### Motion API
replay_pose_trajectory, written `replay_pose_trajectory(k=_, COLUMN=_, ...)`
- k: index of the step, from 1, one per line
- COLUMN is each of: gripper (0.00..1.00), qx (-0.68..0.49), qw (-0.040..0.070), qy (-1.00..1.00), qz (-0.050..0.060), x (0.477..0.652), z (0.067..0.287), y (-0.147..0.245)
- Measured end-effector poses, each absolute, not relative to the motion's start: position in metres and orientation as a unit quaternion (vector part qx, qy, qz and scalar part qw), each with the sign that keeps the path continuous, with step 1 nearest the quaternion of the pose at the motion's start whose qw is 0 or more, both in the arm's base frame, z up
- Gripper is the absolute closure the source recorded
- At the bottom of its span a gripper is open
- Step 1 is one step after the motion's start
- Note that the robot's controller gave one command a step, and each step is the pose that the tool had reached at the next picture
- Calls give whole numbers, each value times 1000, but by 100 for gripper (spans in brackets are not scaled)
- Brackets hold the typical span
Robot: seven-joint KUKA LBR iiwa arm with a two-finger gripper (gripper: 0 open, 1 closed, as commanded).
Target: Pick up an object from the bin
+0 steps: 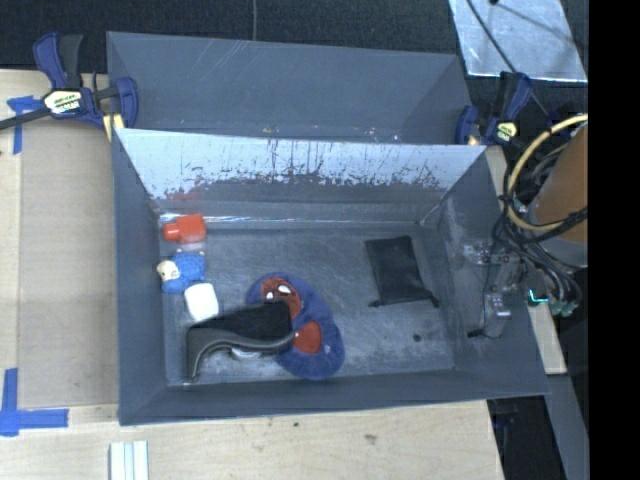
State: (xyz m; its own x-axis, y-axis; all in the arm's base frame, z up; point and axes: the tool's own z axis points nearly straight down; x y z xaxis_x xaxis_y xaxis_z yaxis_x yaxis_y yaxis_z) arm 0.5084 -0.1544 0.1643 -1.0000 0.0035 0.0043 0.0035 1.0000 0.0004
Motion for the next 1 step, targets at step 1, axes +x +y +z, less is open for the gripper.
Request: replay_pose_trajectory(k=1, gripper=0, qx=-55, qw=2, qy=-998, qz=-2, x=543, z=88, y=-74)
